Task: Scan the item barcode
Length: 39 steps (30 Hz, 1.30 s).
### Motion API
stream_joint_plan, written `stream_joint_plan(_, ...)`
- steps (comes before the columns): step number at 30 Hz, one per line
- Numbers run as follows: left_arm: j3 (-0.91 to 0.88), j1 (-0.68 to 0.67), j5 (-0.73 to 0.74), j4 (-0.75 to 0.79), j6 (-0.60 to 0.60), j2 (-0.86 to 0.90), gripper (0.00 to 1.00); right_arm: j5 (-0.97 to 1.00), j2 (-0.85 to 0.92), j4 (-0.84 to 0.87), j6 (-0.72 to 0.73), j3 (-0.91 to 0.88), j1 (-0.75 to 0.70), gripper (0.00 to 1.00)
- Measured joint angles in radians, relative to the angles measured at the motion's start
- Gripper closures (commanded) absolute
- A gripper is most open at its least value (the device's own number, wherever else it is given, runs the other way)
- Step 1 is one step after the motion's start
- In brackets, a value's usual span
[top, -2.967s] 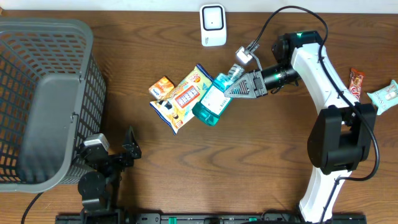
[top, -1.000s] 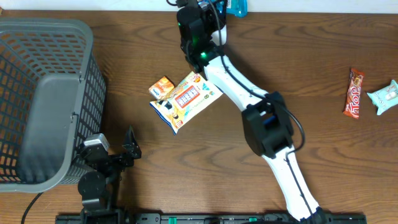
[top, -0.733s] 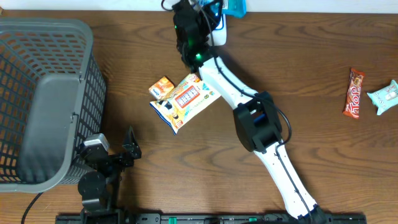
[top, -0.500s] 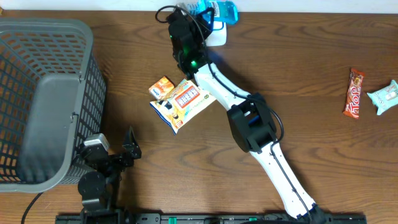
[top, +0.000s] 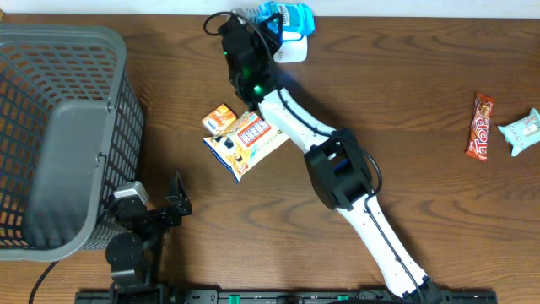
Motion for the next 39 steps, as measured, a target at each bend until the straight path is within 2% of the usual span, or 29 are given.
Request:
stream_joint_plan(6, 0.000, 0.000, 0.000, 0.000, 0.000, 0.000, 0.02, 0.058, 0.000, -0.081, 0.007, 0.001, 0.024, 0.99)
stream_joint_plan(9, 0.000, 0.000, 0.000, 0.000, 0.000, 0.000, 0.02, 0.096, -0.006, -0.245, 0.054, 0.007, 0.023, 0.99)
stream_joint_plan(11, 0.000, 0.000, 0.000, 0.000, 0.000, 0.000, 0.02, 0.106, -0.027, -0.407, 0.120, 0.008, 0.014, 0.99)
stream_joint_plan(13, 0.000, 0.000, 0.000, 0.000, 0.000, 0.000, 0.02, 0.092, -0.063, -0.617, 0.227, 0.008, -0.005, 0.99)
stream_joint_plan(17, 0.000, 0.000, 0.000, 0.000, 0.000, 0.000, 0.02, 0.020, -0.154, -0.932, 0.459, 0.010, -0.077, 0.99)
stream_joint_plan(22, 0.000, 0.000, 0.000, 0.000, 0.000, 0.000, 0.02, -0.077, -0.263, -1.140, 0.690, 0.017, -0.234, 0.99)
stream_joint_plan(27, 0.000, 0.000, 0.000, 0.000, 0.000, 0.000, 0.02, -0.193, -0.281, -1.187, 0.793, 0.008, -0.417, 0.99)
stream_joint_plan(33, 0.000, 0.000, 0.000, 0.000, 0.000, 0.000, 0.02, -0.286, -0.279, -1.144, 0.847, -0.127, -0.602, 0.99)
stream_joint_plan(39, 0.000, 0.000, 0.000, 0.000, 0.000, 0.000, 0.02, -0.239, -0.281, -1.088, 0.856, -0.193, -0.743, 0.99)
